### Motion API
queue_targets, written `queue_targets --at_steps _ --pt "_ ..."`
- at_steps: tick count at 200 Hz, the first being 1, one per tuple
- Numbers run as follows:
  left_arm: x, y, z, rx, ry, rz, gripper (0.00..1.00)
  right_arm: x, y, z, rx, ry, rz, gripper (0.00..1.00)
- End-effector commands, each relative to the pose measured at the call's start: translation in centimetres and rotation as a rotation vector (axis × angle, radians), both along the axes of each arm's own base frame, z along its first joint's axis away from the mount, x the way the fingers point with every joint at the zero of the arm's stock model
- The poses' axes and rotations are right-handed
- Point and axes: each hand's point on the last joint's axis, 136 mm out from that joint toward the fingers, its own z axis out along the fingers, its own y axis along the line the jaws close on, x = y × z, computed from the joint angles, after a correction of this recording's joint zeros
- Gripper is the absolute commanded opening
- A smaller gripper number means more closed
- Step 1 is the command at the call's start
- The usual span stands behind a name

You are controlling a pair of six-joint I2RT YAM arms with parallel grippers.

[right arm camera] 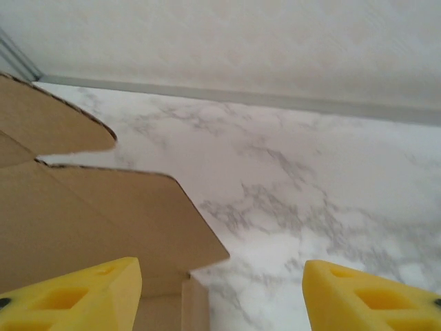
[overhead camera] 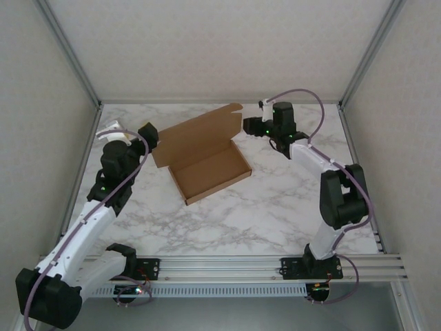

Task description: Fold the paper box

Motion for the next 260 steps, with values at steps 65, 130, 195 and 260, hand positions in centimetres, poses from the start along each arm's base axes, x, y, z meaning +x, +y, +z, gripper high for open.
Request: queue_targets --at_steps 65,130,195,260 --pt "-1.4 3.1 -6.9 -0.187 0.215 0.151 0.89 5.8 -2.2 2.6 0.211 -0.018 -0.045 0.57" --pt "-2.5 3.3 -13.1 -0.245 0.364 0.205 0.87 5.7 -5.8 -2.1 0.098 0.181 -0.266 0.57" --pt "2.0 2.3 -13.7 -0.211 0.378 0.175 0.86 -1.7 -6.4 -9.1 0.026 0.494 -0.396 0.51" --pt "7.2 -0.2 -13.5 -0.166 0.385 0.049 0.86 -10.9 -1.7 -12.6 0.065 0.637 -0.252 0.43"
